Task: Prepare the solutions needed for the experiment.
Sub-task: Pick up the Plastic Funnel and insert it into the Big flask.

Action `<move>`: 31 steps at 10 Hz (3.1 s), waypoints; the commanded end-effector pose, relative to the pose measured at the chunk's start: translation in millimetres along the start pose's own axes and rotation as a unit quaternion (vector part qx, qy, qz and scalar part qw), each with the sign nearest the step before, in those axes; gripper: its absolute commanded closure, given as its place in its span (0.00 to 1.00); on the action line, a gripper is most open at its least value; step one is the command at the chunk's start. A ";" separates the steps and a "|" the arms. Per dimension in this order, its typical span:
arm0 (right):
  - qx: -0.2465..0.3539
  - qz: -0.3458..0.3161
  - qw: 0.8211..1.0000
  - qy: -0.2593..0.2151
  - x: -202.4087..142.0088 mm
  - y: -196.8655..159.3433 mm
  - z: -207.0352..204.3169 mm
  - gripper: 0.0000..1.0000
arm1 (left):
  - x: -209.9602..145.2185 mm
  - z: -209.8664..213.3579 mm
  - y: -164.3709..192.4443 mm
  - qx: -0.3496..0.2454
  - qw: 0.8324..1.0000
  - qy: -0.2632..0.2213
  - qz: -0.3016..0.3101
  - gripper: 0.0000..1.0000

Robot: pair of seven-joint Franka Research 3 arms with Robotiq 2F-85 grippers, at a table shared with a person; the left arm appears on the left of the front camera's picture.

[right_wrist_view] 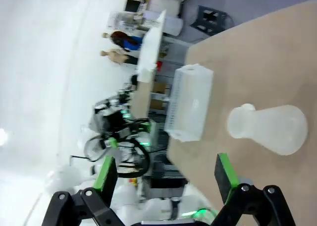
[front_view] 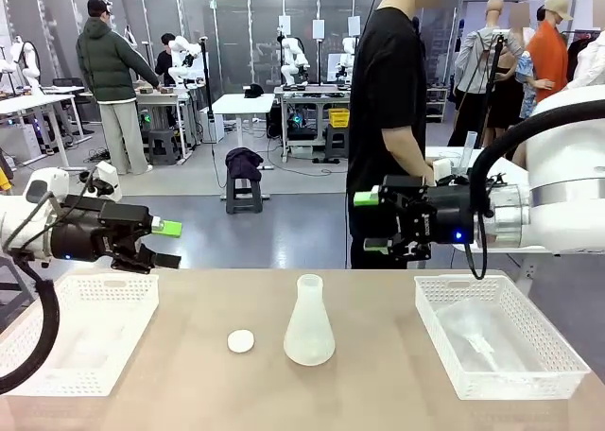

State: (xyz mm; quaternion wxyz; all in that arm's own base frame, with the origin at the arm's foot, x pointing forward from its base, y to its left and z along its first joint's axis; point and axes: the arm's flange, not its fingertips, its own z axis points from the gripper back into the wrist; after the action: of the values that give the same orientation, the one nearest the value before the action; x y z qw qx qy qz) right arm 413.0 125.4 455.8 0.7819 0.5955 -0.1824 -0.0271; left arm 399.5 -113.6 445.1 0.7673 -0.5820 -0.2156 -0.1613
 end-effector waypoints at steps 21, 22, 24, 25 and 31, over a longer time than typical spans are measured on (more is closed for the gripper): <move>-0.349 0.641 0.589 0.346 78.7 -13.8 114.1 0.00 | 0.0 0.0 0.0 0.000 1.000 0.000 0.000 0.00; -0.347 0.644 0.584 0.352 92.0 -15.3 116.2 0.00 | 0.0 0.0 0.0 0.000 1.000 0.000 0.000 0.00; -0.319 0.651 0.582 0.367 101.6 -22.8 105.5 0.00 | 0.0 0.0 0.0 0.000 1.000 0.000 0.000 0.00; -0.307 0.653 0.586 0.369 101.6 -27.1 99.9 0.00 | 0.0 0.0 0.0 0.000 1.000 0.000 0.000 0.00; -0.331 0.644 0.585 0.365 98.1 -20.7 98.2 0.00 | 0.0 0.0 0.0 0.000 1.000 0.000 0.000 0.00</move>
State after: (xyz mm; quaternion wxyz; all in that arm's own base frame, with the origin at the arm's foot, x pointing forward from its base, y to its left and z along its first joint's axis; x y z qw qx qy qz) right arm 475.9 2.5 485.8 0.7386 -0.0197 -0.1980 0.6441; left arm 398.8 -111.0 442.9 0.7740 -0.5710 -0.2157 -0.1683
